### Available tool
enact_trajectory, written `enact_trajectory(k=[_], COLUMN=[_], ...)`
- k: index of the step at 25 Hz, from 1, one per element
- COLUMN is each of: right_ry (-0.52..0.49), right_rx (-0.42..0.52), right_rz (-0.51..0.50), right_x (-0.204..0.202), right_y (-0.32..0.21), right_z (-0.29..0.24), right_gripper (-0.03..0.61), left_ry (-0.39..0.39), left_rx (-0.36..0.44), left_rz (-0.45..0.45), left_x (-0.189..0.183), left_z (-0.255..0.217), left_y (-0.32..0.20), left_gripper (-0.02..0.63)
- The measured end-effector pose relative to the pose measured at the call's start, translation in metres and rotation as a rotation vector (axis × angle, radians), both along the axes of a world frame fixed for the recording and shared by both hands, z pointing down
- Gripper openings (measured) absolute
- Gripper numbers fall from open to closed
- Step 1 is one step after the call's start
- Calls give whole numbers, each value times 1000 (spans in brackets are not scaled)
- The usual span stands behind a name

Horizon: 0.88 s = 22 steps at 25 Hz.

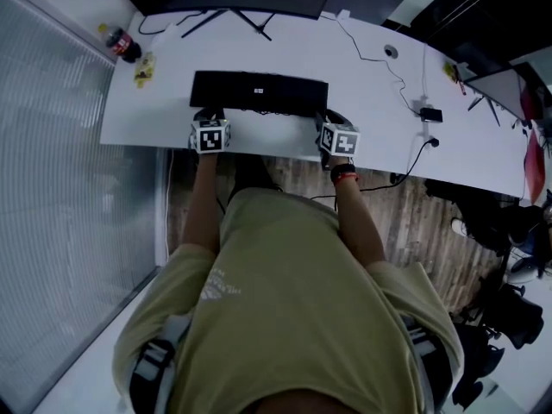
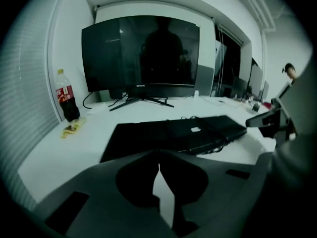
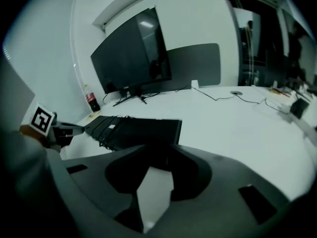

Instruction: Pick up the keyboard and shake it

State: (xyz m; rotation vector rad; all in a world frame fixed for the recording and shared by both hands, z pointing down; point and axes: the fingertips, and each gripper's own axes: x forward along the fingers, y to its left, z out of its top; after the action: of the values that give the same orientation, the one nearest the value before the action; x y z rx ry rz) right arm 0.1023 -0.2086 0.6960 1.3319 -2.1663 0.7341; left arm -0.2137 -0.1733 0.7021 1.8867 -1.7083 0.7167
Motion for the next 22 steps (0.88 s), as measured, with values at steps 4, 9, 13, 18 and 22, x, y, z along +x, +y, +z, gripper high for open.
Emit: enact_trajectory(k=[4, 9, 13, 18, 22], right_ry=[-44, -41, -33, -57, -79], right_rx=[-10, 6, 12, 53, 122], right_rz=[55, 61, 52, 23, -17], right_x=[2, 1, -2, -12, -24], right_y=[-1, -1, -1, 0, 0], right_z=[11, 10, 7, -13, -43], right_gripper=[118, 118, 122, 123, 110], left_ry=[7, 42, 45, 75, 80], left_rx=[-27, -54, -26, 38, 103], left_rz=[41, 50, 56, 60, 47], left_x=[12, 13, 14, 23, 27], left_z=[11, 19, 13, -13, -38], left_y=[4, 16, 14, 11, 10], left_gripper=[21, 21, 21, 21, 21])
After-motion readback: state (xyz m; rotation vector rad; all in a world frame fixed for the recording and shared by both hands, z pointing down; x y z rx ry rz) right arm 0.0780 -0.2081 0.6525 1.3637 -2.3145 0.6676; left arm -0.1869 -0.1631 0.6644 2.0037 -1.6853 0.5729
